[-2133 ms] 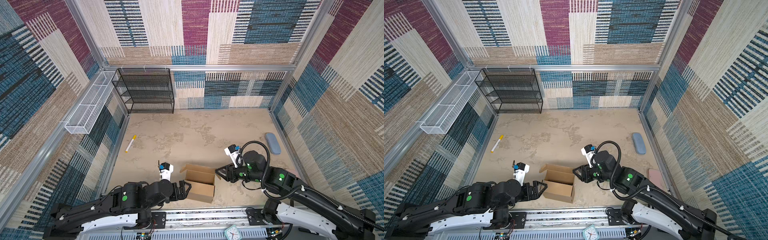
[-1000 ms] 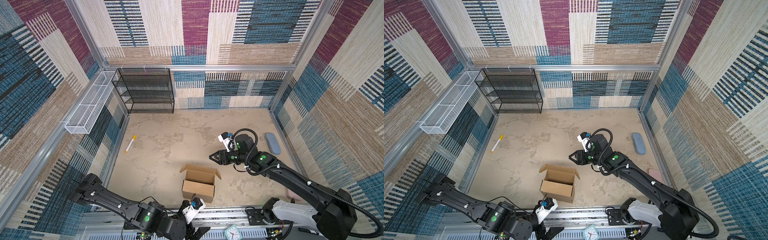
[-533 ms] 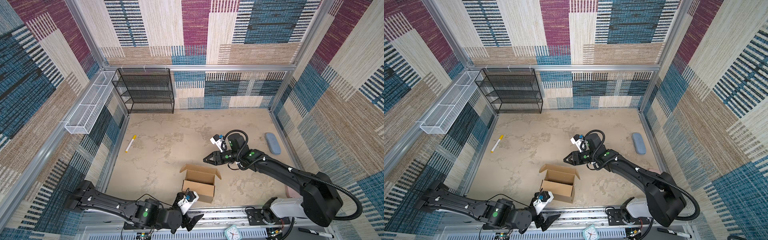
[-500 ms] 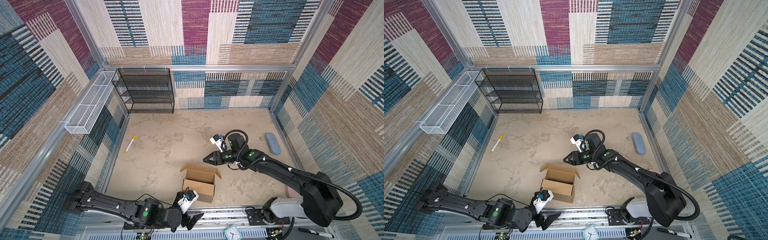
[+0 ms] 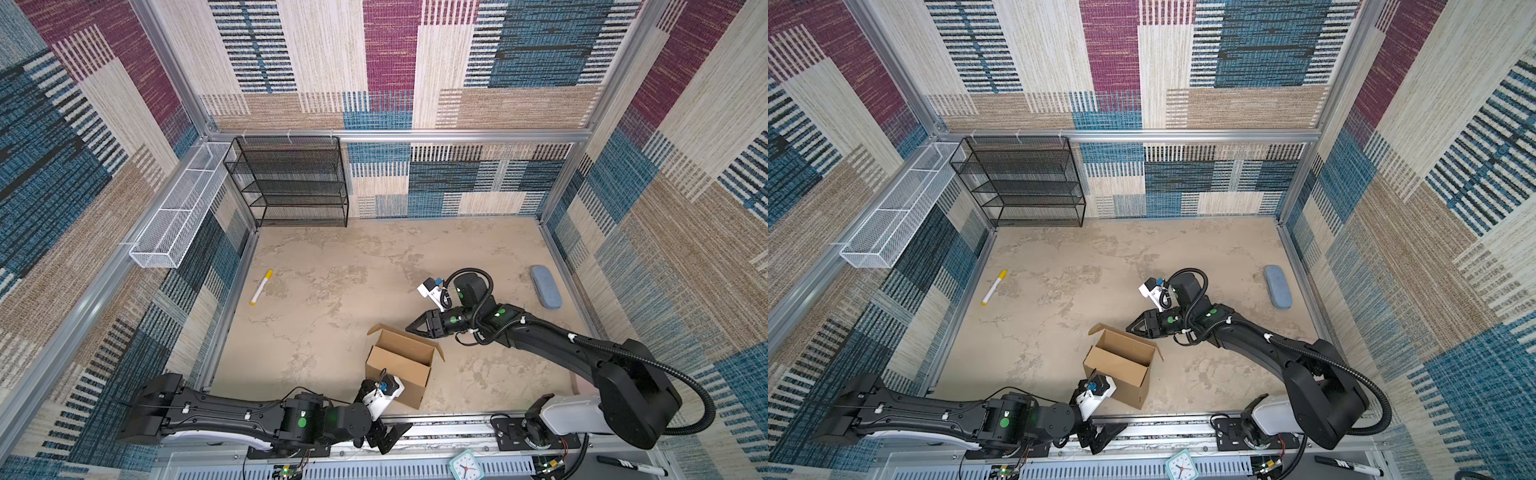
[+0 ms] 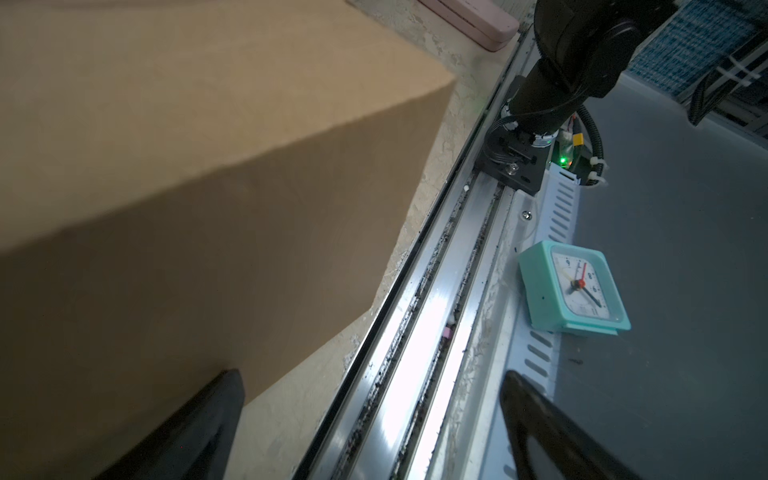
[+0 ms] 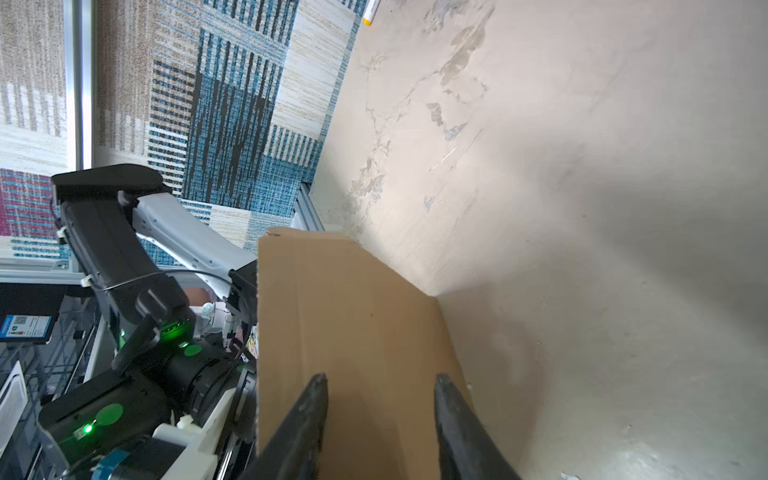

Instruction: Fold the paper box

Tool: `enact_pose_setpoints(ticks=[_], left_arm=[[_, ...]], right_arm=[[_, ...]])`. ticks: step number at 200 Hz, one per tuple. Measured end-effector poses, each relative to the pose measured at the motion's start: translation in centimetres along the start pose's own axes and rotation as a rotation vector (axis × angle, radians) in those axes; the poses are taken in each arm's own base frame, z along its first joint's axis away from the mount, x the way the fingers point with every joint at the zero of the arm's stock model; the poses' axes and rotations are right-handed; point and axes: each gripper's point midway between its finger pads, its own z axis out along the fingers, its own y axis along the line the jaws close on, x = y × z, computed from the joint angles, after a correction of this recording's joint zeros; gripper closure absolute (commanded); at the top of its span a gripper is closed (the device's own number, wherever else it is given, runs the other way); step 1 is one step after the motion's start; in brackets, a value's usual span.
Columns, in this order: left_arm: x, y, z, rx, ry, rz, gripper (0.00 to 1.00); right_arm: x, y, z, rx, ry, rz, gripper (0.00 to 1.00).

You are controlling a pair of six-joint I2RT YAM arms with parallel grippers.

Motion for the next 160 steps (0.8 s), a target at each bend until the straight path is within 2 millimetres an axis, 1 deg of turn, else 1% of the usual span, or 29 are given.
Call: enact_pose_setpoints(ticks=[35, 63, 98, 129, 160], left_arm=[[0.9, 0.6, 0.0, -0.004, -0.008, -0.016, 0.01], [0.9, 0.7, 0.2, -0.013, -0.009, -0.018, 0.01], [0.6, 0.7, 0.3, -0.022, -0.020, -0.018, 0.01], [-0.3, 0.8, 0.2, -0.034, -0.045, -0.018, 0.01], [-0.8, 1.1, 0.1, -0.054, -0.073, -0.023, 0.01]], right_arm=[[0.7, 1.0, 0.2, -0.024, 0.012, -0.015, 0.55], [1.4, 1.8, 0.6, -0.039, 0.033, -0.019, 0.56], [2.4, 2.0, 1.2, -0.048, 0.056, -0.005, 0.56], [2.8, 1.8, 1.4, -0.050, 0.056, 0.012, 0.56], [3.2, 2.6, 1.7, -0.068, 0.062, 0.014, 0.56]])
